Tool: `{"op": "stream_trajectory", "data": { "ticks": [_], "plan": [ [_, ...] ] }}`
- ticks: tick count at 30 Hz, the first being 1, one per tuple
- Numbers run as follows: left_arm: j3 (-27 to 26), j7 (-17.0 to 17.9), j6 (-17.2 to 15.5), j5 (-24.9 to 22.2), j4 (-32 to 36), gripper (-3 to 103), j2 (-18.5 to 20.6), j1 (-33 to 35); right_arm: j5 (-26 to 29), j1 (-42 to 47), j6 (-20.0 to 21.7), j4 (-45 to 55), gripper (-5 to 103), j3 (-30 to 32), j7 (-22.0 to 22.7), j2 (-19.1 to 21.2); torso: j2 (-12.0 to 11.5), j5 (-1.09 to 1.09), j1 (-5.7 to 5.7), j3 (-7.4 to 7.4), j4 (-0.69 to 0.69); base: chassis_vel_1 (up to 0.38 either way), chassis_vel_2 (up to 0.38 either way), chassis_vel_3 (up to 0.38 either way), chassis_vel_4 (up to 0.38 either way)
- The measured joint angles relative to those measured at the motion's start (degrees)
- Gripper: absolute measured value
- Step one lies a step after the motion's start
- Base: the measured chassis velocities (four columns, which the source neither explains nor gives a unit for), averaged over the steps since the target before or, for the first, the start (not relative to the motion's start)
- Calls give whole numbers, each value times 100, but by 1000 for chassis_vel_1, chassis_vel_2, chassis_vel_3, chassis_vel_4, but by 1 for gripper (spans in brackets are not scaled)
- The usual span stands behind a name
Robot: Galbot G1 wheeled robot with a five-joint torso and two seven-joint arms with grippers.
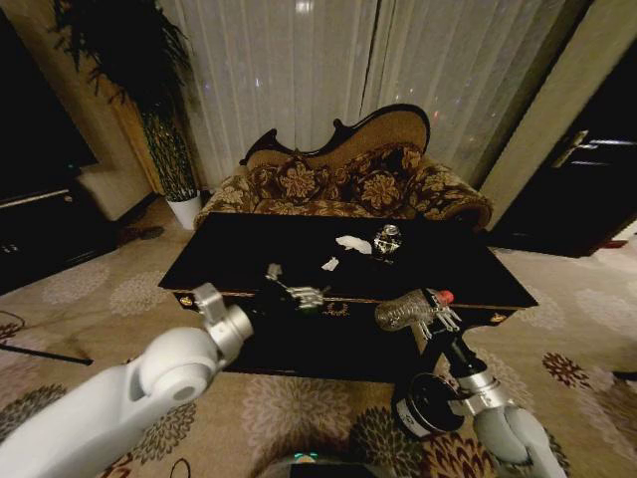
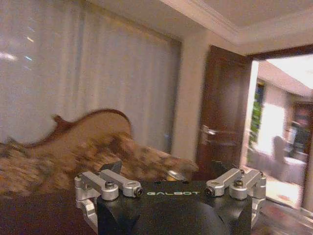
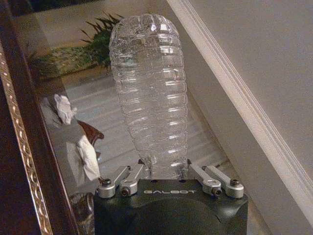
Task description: Move to the front of the table and place the trash on the table into the trash bin.
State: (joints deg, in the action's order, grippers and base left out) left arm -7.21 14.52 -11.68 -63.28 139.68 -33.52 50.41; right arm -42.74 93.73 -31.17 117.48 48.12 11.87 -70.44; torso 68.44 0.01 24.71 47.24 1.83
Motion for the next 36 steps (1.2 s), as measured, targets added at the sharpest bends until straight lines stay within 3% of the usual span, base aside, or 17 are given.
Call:
{"op": "stream_trajectory", "data": {
  "ticks": [5,11,13,16,17,21,27,36],
  "plan": [
    [-567,48,116,150,-365,100,-67,266,456,312,110,26,25,197,132,-96,0,-1,0,0,5,0,0,0,0],
    [-1837,16,283,528,-923,100,-287,1114,1754,596,427,32,25,326,124,-63,0,-1,0,0,3,0,0,0,0],
    [-2154,-57,306,599,-1038,100,-351,1365,2011,628,480,31,25,355,119,-63,0,-4,0,1,3,0,0,0,0],
    [-3101,-398,498,840,-1278,100,-538,2190,2600,717,631,8,25,411,48,-65,0,-1,0,0,0,0,0,0,0],
    [-3101,-398,498,840,-1278,100,-538,2190,2600,717,631,8,25,411,48,-65,0,-1,0,0,0,0,0,0,0],
    [-3934,-766,761,958,-1419,100,-827,3062,3220,839,747,-62,25,417,-86,-80,0,-2,-1,0,0,0,0,0,0],
    [-4215,-1068,1033,1182,-1526,100,-1263,3536,3692,830,787,-493,25,432,-162,-92,0,-1,-1,0,2,0,0,0,0],
    [-4182,-1096,1054,1289,-1559,100,-1334,3535,3982,507,843,-1253,25,216,-217,-133,0,-1,0,0,2,0,0,0,0]
  ]
}}
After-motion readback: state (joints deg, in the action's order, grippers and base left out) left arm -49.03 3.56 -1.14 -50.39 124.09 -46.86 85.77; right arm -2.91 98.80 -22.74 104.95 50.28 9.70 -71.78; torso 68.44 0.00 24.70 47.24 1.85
